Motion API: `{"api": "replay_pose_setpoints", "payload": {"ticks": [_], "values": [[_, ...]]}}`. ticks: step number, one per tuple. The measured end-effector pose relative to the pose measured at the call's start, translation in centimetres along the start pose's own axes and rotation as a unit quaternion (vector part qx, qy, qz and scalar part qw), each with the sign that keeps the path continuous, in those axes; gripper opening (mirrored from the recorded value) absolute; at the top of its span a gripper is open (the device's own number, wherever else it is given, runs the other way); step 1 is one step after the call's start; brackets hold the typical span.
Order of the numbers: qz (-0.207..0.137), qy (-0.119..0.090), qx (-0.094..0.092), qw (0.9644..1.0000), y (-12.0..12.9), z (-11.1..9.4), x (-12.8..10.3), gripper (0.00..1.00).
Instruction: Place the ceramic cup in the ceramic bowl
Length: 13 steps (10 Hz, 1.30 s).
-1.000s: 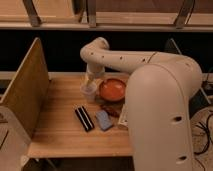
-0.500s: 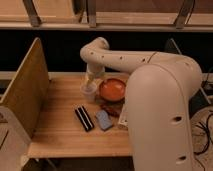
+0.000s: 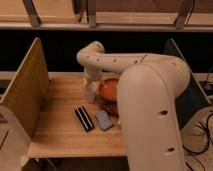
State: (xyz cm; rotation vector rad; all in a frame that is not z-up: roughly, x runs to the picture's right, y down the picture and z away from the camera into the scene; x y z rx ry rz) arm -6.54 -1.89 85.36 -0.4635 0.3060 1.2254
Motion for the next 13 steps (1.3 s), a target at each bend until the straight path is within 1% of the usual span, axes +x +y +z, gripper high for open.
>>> {"api": "replay_pose_setpoints", "payload": {"ticks": [5, 7, 8, 9, 10, 12, 13], "values": [[0.004, 0.004, -0.003, 1.0, -0.3, 2.5, -1.0, 0.65], [0.009, 0.007, -0.013, 0.9998, -0.6, 4.1, -1.3, 0.64], [0.008, 0.01, -0.023, 0.9997, -0.4, 4.9, -1.5, 0.58], [0.001, 0.012, -0.036, 0.9993, 0.2, 5.5, -1.7, 0.46], [-0.007, 0.012, -0.045, 0.9989, 0.7, 5.7, -2.0, 0.35], [-0.016, 0.01, -0.056, 0.9983, 1.2, 5.8, -2.2, 0.18], [-0.018, 0.008, -0.063, 0.9978, 1.5, 5.7, -2.3, 0.06]]}}
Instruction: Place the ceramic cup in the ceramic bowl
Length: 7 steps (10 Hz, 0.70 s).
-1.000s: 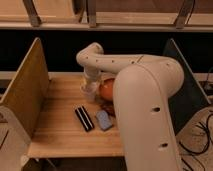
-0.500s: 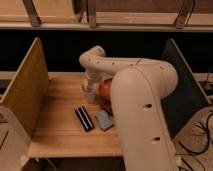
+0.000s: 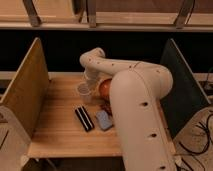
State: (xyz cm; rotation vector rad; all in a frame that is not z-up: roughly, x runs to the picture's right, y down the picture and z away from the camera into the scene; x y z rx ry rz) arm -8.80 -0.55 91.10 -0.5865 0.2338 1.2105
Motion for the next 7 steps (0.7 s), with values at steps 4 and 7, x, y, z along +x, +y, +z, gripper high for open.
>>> {"api": "replay_pose_setpoints", "payload": {"ticks": [4, 7], "values": [[-0.009, -0.036, -0.006, 0.9993, 0.2, -2.8, -2.1, 0.0], [0.015, -0.08, 0.025, 0.9964, -3.8, -7.1, -3.6, 0.0]]}}
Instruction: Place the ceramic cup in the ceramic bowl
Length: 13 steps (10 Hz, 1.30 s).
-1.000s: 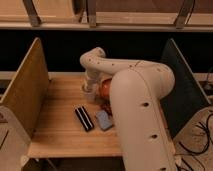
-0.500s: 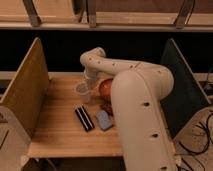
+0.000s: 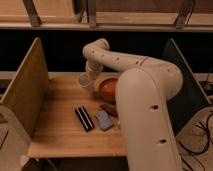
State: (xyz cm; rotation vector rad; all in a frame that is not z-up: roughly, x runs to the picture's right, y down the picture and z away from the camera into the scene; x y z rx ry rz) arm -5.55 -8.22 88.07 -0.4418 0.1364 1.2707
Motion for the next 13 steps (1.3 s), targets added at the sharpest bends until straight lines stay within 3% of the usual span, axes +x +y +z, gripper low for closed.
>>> {"api": "replay_pose_setpoints", "payload": {"ticks": [2, 4, 6, 8, 9, 13], "values": [[0.03, -0.021, 0.026, 0.999, -3.6, -2.4, -0.1, 0.0], [0.071, -0.033, 0.05, 0.9957, -7.7, -4.2, 1.3, 0.0], [0.111, -0.025, 0.06, 0.9917, -10.3, -4.0, 4.1, 0.0], [0.14, -0.01, 0.051, 0.9888, -10.6, -2.3, 6.3, 0.01], [0.149, -0.005, 0.044, 0.9878, -10.4, -1.5, 7.0, 0.07], [0.163, 0.0, 0.022, 0.9863, -9.5, 0.3, 8.1, 0.48]]}}
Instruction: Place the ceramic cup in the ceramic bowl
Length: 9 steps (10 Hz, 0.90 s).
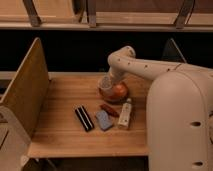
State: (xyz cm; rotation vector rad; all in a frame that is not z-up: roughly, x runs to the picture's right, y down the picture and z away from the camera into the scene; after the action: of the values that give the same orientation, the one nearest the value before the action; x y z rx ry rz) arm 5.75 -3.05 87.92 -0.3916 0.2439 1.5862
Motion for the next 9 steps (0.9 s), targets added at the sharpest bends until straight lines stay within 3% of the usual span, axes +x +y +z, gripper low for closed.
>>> {"api": "replay_pose_setpoints", "payload": {"ticks": [3, 4, 9], "values": [[0.006, 0.0, -0.009, 0.9999, -0.2, 0.6, 0.4, 0.75], [0.008, -0.001, -0.012, 0.9999, -0.3, 0.8, 0.5, 0.8], [-0.004, -0.009, -0.013, 0.9999, -0.1, -0.2, -0.2, 0.8]]}}
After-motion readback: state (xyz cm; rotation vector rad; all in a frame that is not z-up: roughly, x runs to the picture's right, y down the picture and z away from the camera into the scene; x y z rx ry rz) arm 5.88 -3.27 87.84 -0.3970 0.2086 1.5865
